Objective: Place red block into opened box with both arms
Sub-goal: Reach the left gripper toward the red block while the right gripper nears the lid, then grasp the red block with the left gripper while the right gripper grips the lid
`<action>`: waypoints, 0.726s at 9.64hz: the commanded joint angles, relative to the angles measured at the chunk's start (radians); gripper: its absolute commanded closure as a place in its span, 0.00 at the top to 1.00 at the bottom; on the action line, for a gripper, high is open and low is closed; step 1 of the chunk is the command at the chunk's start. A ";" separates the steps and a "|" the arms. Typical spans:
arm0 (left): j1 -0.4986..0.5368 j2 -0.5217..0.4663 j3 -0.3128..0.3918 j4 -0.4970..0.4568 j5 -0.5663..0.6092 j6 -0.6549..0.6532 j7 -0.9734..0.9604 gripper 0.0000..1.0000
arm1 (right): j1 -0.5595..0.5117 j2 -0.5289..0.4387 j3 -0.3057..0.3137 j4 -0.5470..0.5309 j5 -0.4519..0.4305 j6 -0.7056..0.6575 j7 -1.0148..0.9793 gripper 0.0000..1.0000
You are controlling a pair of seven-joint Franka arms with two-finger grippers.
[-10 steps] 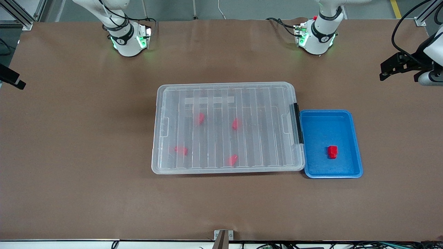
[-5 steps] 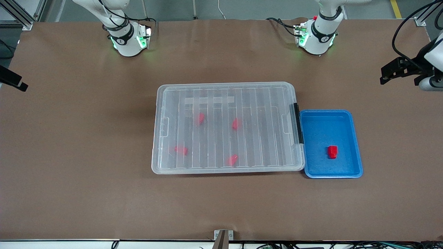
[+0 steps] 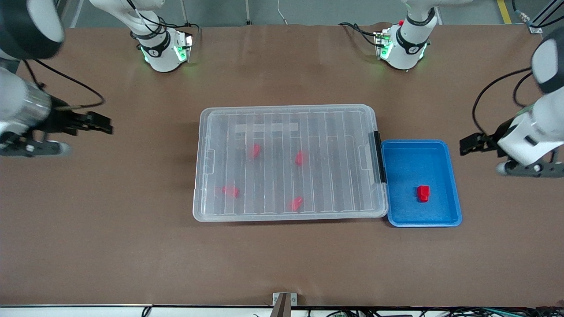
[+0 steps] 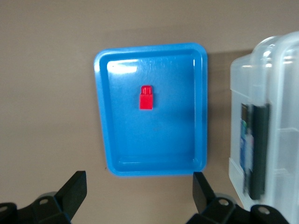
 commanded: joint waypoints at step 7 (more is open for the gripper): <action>0.013 0.254 0.000 -0.299 0.022 0.621 0.000 0.96 | 0.222 0.277 0.000 -0.032 -0.006 0.365 0.156 1.00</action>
